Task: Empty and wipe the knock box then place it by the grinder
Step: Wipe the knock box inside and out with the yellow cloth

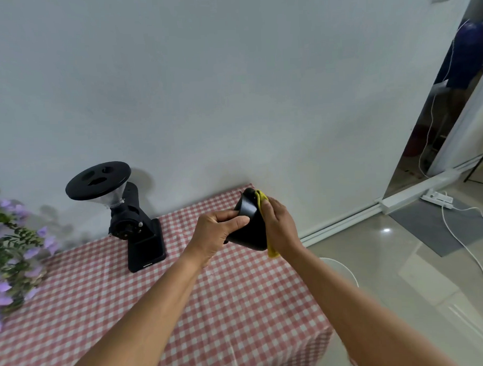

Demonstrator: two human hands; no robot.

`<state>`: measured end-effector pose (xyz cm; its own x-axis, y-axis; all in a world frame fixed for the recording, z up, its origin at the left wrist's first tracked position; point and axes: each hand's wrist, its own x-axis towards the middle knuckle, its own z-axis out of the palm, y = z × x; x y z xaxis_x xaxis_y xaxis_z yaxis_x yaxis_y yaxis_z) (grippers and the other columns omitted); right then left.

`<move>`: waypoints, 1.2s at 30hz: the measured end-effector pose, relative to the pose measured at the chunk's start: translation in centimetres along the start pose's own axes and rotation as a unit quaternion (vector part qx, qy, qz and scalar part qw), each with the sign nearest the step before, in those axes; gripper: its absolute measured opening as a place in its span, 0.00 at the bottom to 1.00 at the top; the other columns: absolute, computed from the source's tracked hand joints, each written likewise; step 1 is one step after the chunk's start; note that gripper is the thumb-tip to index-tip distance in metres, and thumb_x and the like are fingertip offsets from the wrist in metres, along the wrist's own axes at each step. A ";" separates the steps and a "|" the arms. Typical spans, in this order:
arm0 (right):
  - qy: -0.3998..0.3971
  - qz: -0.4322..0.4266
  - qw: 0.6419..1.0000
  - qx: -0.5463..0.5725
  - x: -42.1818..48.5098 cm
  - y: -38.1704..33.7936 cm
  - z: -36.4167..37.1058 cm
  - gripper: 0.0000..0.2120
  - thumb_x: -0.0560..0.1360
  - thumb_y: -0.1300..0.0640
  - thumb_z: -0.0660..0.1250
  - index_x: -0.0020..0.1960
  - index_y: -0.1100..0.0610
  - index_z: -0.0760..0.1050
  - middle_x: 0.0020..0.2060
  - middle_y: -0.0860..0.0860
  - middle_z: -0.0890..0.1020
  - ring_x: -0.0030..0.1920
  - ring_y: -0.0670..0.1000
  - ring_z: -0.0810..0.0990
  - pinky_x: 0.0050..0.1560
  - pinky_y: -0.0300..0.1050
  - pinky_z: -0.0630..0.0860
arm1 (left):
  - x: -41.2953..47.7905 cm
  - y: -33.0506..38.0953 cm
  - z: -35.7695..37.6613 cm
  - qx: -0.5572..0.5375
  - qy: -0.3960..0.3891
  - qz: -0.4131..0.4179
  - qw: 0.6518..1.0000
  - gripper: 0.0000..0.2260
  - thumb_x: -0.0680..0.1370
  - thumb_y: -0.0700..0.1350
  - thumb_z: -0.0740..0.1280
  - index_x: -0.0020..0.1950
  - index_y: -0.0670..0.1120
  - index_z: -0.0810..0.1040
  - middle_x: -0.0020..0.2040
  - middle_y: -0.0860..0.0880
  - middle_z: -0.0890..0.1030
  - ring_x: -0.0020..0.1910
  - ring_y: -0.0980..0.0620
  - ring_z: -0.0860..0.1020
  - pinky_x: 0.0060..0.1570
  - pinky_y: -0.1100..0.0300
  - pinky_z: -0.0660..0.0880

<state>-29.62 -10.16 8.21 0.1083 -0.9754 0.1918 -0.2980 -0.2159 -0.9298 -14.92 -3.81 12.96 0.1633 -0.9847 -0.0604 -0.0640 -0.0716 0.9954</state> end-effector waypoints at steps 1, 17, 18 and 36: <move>-0.002 0.030 1.000 0.007 0.2 -0.3 -0.1 0.18 0.83 0.50 0.53 0.66 0.54 0.77 0.61 0.53 0.81 0.60 0.53 0.78 0.57 0.46 0.72 | 0.0 -0.1 0.1 -0.007 0.003 -0.002 1.000 0.06 0.73 0.38 0.75 0.50 0.44 0.87 0.40 0.49 0.88 0.39 0.56 0.86 0.33 0.67 0.77; -0.152 0.209 0.964 0.057 1.9 -1.5 -3.5 0.09 0.76 0.56 0.61 0.41 0.58 0.76 0.35 0.57 0.78 0.33 0.52 0.74 0.36 0.45 0.70 | -0.4 -0.2 -1.2 0.000 -0.089 -0.023 0.996 0.09 0.75 0.37 0.72 0.54 0.41 0.86 0.45 0.49 0.89 0.42 0.56 0.86 0.36 0.67 0.78; -0.152 0.207 0.965 0.053 1.9 -1.7 -3.6 0.09 0.77 0.56 0.61 0.41 0.58 0.76 0.35 0.56 0.78 0.32 0.51 0.74 0.35 0.43 0.70 | -0.4 -0.2 -1.1 0.001 -0.082 -0.022 0.996 0.08 0.75 0.37 0.72 0.53 0.41 0.86 0.40 0.51 0.88 0.38 0.58 0.84 0.34 0.68 0.76; -0.111 0.189 0.974 0.061 1.0 -1.7 -2.7 0.14 0.77 0.54 0.61 0.50 0.61 0.81 0.47 0.63 0.84 0.38 0.54 0.80 0.43 0.50 0.78 | -0.3 -0.4 -0.9 0.005 -0.078 -0.023 0.997 0.08 0.75 0.37 0.72 0.53 0.42 0.86 0.49 0.50 0.88 0.47 0.54 0.86 0.40 0.66 0.79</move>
<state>-31.55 -10.89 10.80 0.2185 -0.9479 -0.2320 -0.2431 0.1774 -0.9536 -14.06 -3.36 12.70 0.0110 -0.9930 -0.1179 -0.0694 -0.1183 0.9905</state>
